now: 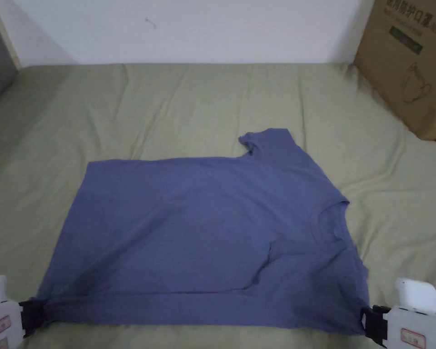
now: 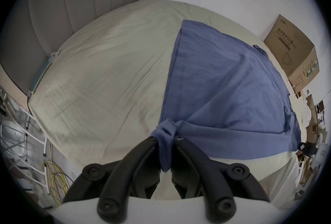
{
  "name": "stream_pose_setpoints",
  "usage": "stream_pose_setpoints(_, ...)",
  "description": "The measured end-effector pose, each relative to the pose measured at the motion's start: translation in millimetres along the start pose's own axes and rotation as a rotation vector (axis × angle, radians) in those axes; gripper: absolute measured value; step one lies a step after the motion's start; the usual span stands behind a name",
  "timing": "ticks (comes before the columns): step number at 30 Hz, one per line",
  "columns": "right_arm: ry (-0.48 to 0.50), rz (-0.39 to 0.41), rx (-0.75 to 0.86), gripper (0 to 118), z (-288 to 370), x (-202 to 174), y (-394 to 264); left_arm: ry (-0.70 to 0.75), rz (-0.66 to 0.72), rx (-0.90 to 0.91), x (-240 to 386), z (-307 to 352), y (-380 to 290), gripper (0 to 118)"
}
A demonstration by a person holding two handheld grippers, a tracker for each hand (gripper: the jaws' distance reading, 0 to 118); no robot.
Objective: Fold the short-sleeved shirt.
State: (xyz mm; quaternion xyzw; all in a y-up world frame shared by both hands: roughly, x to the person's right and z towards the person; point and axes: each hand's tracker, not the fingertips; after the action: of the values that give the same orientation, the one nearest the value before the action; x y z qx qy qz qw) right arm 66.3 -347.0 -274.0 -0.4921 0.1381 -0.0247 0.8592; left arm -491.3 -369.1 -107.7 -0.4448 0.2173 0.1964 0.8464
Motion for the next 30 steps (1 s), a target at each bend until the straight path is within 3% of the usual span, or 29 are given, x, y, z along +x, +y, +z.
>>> stream_pose_setpoints(2,-0.013,0.039,0.035,3,4,-3,5,0.000,-0.002,0.001,1,2,1,9)
stream_pose_setpoints(5,-0.033,0.082,0.004,85,-1,-3,14,0.026,-0.059,0.006,9,6,1,9)
stream_pose_setpoints(6,-0.040,0.100,-0.030,88,-4,-5,16,0.031,-0.072,0.005,10,7,1,9)
stream_pose_setpoints(10,-0.040,0.198,-0.108,84,-23,-9,17,0.037,-0.091,0.008,12,11,1,9)
stream_pose_setpoints(11,-0.050,0.213,-0.119,68,-28,-9,16,0.037,-0.092,0.010,12,12,1,9)
stream_pose_setpoints(12,-0.065,0.218,-0.129,22,-34,-9,15,0.037,-0.095,0.008,12,12,1,9)
stream_pose_setpoints(13,-0.081,0.203,-0.132,5,-41,-7,13,0.035,-0.096,0.007,11,11,2,9)
stream_pose_setpoints(23,-0.011,0.122,-0.054,4,10,-4,35,0.035,-0.137,0.022,18,32,21,8)
stream_pose_setpoints(30,0.042,0.060,0.000,4,-7,1,119,0.046,-0.243,0.056,41,24,88,8)
